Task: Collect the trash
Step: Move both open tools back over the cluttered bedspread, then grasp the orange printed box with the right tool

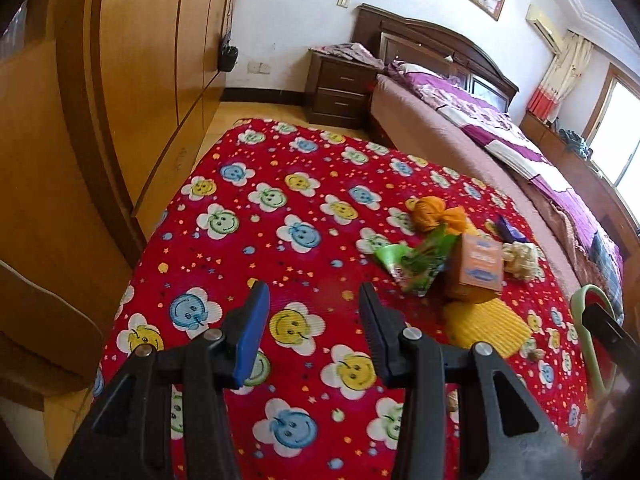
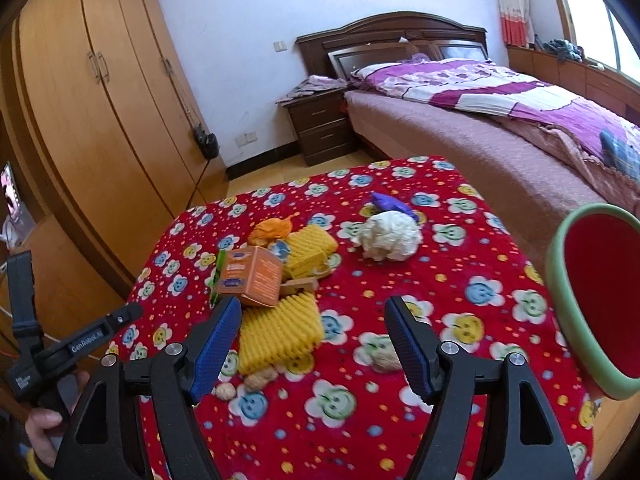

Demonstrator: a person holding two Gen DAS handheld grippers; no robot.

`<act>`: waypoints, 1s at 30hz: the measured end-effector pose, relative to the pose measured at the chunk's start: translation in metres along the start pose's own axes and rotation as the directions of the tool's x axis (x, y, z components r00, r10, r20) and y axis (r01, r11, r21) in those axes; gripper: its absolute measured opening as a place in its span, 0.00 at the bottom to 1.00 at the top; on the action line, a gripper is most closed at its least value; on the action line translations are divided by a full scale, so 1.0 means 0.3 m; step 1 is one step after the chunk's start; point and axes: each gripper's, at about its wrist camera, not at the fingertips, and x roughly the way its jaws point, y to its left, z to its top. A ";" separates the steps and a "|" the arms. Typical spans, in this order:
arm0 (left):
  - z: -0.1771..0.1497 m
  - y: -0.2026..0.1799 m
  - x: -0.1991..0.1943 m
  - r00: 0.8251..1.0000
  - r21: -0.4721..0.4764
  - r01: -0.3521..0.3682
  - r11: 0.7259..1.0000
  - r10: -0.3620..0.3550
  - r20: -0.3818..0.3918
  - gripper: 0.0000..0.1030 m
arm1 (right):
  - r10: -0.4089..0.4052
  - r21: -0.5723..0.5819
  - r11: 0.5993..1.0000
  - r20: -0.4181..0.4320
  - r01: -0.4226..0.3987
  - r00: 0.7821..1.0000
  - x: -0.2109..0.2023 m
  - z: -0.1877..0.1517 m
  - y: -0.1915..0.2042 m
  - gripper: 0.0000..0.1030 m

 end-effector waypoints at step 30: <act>-0.008 0.046 0.128 0.998 -0.039 0.006 0.999 -0.008 -0.054 0.44 | -0.009 -0.082 0.997 -0.119 0.000 0.993 0.377 0.016 0.154 0.70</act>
